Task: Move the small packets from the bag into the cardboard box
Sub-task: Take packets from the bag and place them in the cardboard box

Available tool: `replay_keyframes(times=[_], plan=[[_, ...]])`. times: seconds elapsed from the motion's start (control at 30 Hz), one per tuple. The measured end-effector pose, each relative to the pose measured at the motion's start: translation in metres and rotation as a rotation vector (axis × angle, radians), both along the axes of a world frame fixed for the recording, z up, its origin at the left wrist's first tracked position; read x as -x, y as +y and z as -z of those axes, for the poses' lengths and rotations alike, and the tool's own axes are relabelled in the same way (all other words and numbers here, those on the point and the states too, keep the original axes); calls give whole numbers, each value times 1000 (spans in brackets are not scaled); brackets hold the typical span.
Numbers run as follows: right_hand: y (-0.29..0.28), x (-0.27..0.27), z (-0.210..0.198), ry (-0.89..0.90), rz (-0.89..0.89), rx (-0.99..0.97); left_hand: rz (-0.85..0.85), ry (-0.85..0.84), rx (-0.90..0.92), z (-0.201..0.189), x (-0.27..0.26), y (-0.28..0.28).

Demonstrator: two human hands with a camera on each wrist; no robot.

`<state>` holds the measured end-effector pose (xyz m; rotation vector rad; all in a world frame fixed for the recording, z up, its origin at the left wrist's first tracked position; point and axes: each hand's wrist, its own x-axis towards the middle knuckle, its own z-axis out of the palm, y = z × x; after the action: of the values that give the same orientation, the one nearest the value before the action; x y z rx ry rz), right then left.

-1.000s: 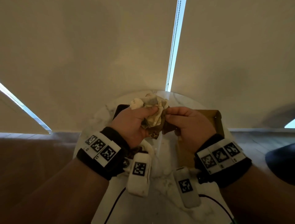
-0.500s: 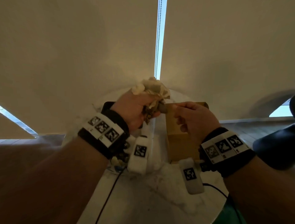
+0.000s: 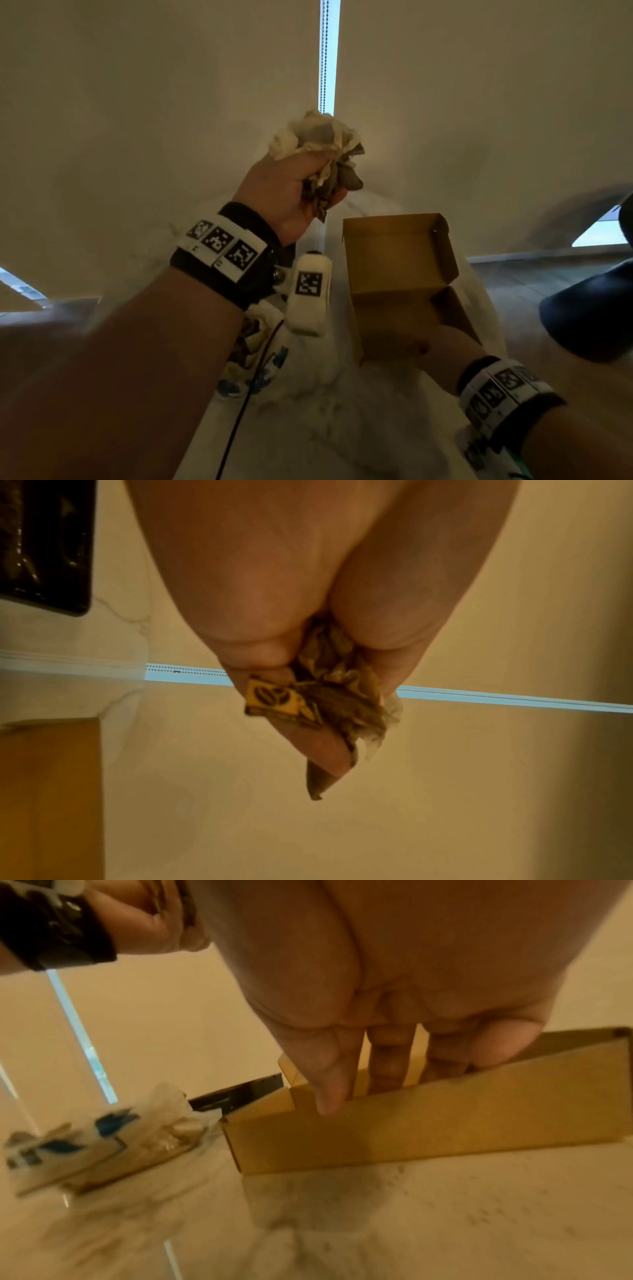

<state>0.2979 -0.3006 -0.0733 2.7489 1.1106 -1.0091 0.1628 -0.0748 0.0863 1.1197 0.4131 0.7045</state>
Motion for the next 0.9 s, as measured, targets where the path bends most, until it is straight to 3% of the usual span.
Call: replay_keyframes(times=[0.23,0.47,0.7,0.9], plan=[[17,4,-3,-44,-59,-50,103,2,-45,65,-10,-11],[26,16,2,-88,-94,-86,131,-20,-121,102,-9,-32],[9,41,14,-330,-222,-78,80,-74,-214,132,34,-81],[-29,85,13,-332,-288,-123,70,-21,-232,146,75,-130]])
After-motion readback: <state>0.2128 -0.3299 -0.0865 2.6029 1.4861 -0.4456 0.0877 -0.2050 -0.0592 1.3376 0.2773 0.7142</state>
